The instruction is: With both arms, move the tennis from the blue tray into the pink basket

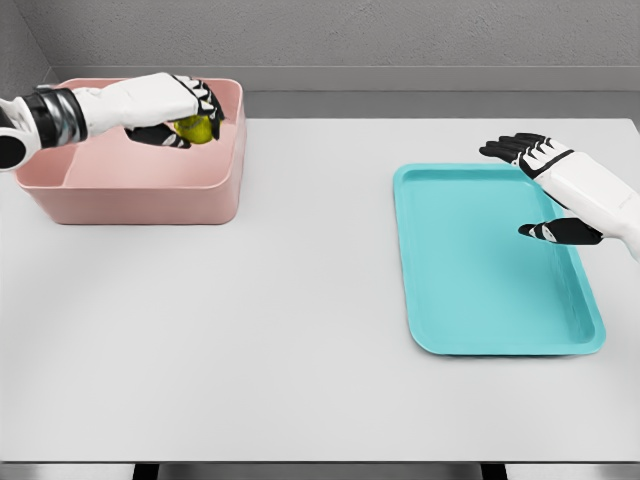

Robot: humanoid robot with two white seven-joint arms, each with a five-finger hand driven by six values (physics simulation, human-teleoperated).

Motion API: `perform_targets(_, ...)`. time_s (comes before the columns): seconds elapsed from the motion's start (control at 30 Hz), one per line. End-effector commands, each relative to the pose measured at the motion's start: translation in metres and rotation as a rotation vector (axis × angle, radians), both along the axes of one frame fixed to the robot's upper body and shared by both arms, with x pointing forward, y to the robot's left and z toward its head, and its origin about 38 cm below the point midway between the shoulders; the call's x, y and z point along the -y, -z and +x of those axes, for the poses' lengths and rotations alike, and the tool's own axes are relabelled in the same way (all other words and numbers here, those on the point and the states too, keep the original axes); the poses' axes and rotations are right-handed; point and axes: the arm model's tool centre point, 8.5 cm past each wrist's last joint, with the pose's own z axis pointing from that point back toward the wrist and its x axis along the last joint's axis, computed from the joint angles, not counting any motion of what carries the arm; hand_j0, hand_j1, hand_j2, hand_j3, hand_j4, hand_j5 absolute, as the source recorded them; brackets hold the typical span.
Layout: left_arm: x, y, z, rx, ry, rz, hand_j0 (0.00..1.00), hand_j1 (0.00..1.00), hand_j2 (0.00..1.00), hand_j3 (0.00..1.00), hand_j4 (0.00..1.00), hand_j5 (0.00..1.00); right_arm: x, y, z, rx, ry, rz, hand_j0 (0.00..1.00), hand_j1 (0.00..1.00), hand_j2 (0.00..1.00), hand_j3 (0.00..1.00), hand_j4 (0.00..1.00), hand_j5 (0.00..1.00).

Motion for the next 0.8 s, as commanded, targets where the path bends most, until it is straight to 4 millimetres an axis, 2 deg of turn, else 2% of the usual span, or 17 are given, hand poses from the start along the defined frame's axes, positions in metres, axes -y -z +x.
perform_targets(0.0,-0.016,0.003,0.006,-0.014,-0.057,-0.016,0.52,0.52,0.52,0.52,0.52,0.52,0.0,-0.001,0.0,0.0,0.0,0.008,1.0,1.0,1.0,1.0,1.0,1.0)
perform_targets(0.1,-0.028,0.006,0.009,-0.026,-0.097,-0.022,0.54,0.54,0.54,0.54,0.54,0.54,0.0,-0.001,0.0,0.0,0.0,0.008,1.0,1.0,1.0,1.0,1.0,1.0)
perform_targets(0.13,-0.033,0.009,0.01,-0.032,-0.112,-0.022,0.58,0.58,0.58,0.58,0.58,0.58,0.001,-0.001,0.0,0.0,0.001,0.006,1.0,1.0,1.0,1.0,1.0,1.0)
perform_targets(0.17,-0.037,0.009,0.012,-0.031,-0.127,-0.027,0.67,0.67,0.67,0.67,0.67,0.67,0.0,-0.001,0.0,0.0,0.0,0.008,1.0,1.0,1.0,1.0,1.0,1.0)
perform_targets(0.2,-0.04,0.007,0.013,-0.025,-0.136,-0.039,0.81,0.81,0.81,0.81,0.81,0.81,0.0,-0.001,0.0,0.001,0.0,0.009,1.0,1.0,1.0,1.0,1.0,1.0)
perform_targets(0.23,-0.04,0.005,0.013,-0.024,-0.139,-0.053,1.0,1.0,1.0,1.0,1.0,1.0,0.001,-0.001,0.0,0.0,0.001,0.006,1.0,1.0,1.0,1.0,1.0,1.0)
perform_targets(0.5,-0.038,0.004,0.012,-0.028,-0.131,-0.079,1.0,1.0,1.0,1.0,1.0,1.0,0.001,-0.001,0.0,0.0,0.001,0.006,1.0,1.0,1.0,1.0,1.0,1.0)
perform_targets(0.6,-0.04,0.0,0.009,-0.035,-0.129,-0.137,1.0,1.0,1.0,1.0,1.0,1.0,0.001,-0.001,0.0,0.0,0.001,0.006,1.0,1.0,1.0,1.0,1.0,1.0)
perform_targets(0.67,-0.052,-0.003,0.006,-0.033,-0.15,-0.14,1.0,1.0,1.0,1.0,1.0,1.0,0.001,-0.001,0.0,0.0,0.001,0.006,1.0,1.0,1.0,1.0,1.0,1.0)
perform_targets(0.77,-0.082,-0.009,-0.001,-0.031,-0.202,-0.158,1.0,1.0,1.0,1.0,1.0,1.0,0.001,-0.001,0.0,0.0,0.001,0.006,1.0,1.0,1.0,1.0,1.0,1.0)
